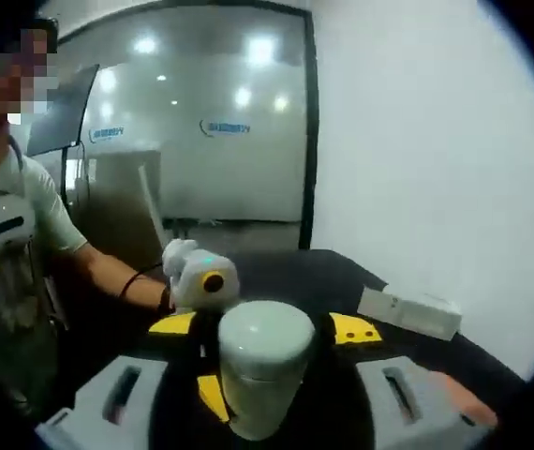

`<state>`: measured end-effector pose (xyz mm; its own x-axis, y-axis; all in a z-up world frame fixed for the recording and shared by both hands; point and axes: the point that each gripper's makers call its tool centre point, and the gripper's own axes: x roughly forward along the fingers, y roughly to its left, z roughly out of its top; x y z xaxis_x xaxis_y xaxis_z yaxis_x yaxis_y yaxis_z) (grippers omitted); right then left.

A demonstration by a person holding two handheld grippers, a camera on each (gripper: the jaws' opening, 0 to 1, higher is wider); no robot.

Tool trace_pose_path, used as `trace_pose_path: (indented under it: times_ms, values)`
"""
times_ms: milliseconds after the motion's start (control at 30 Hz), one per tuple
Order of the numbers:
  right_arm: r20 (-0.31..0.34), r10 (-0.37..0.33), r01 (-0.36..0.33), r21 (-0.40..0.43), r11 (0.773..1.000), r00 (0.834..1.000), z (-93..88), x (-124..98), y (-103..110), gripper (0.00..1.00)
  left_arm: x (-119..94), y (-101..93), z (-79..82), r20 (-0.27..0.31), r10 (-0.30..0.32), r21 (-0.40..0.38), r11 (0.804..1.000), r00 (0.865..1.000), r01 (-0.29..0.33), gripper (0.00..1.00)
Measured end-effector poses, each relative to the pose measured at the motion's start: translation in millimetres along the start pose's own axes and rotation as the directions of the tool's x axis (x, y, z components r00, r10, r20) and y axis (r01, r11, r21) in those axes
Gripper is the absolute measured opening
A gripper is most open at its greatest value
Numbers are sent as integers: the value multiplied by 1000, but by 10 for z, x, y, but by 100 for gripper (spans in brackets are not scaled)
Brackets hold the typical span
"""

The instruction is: Assemble the cup parts correctly, then place the assembled cup into the box.

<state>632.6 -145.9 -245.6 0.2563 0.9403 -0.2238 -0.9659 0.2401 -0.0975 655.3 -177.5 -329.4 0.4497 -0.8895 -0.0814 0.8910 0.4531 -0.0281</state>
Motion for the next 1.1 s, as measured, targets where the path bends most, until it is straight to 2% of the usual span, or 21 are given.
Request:
trace_pose_path:
  times_ms: [33, 133, 167, 267, 333, 433, 533, 633, 667, 700, 767, 800, 833, 867, 900, 933, 967, 1000, 1033, 1067, 1100]
  values:
    - [-18, 5, -5, -7, 1000, 1000, -37, 21, 19, 40, -1, 1, 0, -1, 0, 0, 1000, 1000, 0, 39]
    - [-12, -8, 8, 18, 1000, 1000, -31, 43, 70, 40, -24, 11, 0, -1, 3, -3, 1000, 1000, -3, 39]
    - [-4, -37, 37, 55, 998, 999, -32, 46, 43, 40, -30, 24, -1, -1, 7, -6, 1000, 1000, -7, 39]
    - [8, -122, 121, 68, 990, 993, -41, 37, 35, 39, -41, 23, -3, 0, 10, -15, 1000, 1000, -10, 39]
    - [-6, -221, 221, 72, 973, 975, -48, -8, -37, 39, -39, 12, -1, 4, 13, -10, 1000, 1000, -13, 39]
    - [-26, -332, 333, 77, 940, 943, -57, -44, -75, 39, -29, 3, 3, 0, 15, -8, 1000, 1000, -15, 39]
    - [-39, -456, 457, 80, 886, 889, -56, -69, -110, 39, -34, 4, -2, -5, 18, -1, 1000, 1000, -18, 39]
    - [-47, -588, 589, 124, 798, 807, -60, -102, -194, 39, -26, 5, -2, -8, 26, -2, 1000, 1000, -26, 39]
    - [-44, -612, 613, 119, 781, 789, -58, -107, -208, 39, -29, 6, -4, -7, 27, -4, 1000, 1000, -27, 39]
    - [-44, -622, 623, 99, 776, 782, -55, -105, -212, 39, -29, 13, -5, -4, 27, -7, 1000, 1000, -28, 39]
    - [-46, -608, 609, 88, 788, 793, -51, -97, -211, 40, -30, 2, -6, -2, 23, -6, 1000, 1000, -23, 39]
    - [-45, -590, 592, 68, 803, 806, -51, -95, -215, 40, -31, -1, -6, 0, 22, -5, 1000, 1000, -22, 39]
    - [-41, -561, 562, 24, 827, 827, -57, -88, -208, 41, -31, 6, -3, 3, 23, -8, 1000, 1000, -23, 39]
    - [-20, -514, 514, 5, 858, 857, -39, -70, -188, 46, -30, 4, -2, 7, 18, -13, 1000, 1000, -18, 39]
    - [4, -420, 420, 36, 907, 908, -17, -34, -124, 53, -19, -1, 2, 9, 16, -13, 1000, 1000, -16, 39]
    - [-22, -369, 369, 104, 923, 929, -59, -49, -137, 58, -11, 0, 4, 9, 16, -14, 1000, 1000, -16, 39]
    - [-4, -297, 296, 70, 953, 955, -33, -66, -104, 57, -3, -1, 5, 6, 14, -12, 1000, 1000, -14, 39]
    - [52, -224, 223, 32, 974, 973, 34, -76, -85, 54, 0, 10, 5, 3, 14, -9, 1000, 1000, -14, 39]
    - [18, -168, 167, 68, 984, 986, -28, -97, -59, 53, -2, 14, 4, 0, 12, -7, 1000, 1000, -12, 39]
    - [24, -96, 95, 57, 994, 995, -37, -109, -26, 54, -2, 17, 3, -2, 12, -5, 1000, 1000, -12, 39]
    - [44, -66, 65, 44, 997, 997, -12, -99, -27, 54, 1, 20, 3, -4, 12, -6, 1000, 1000, -12, 39]
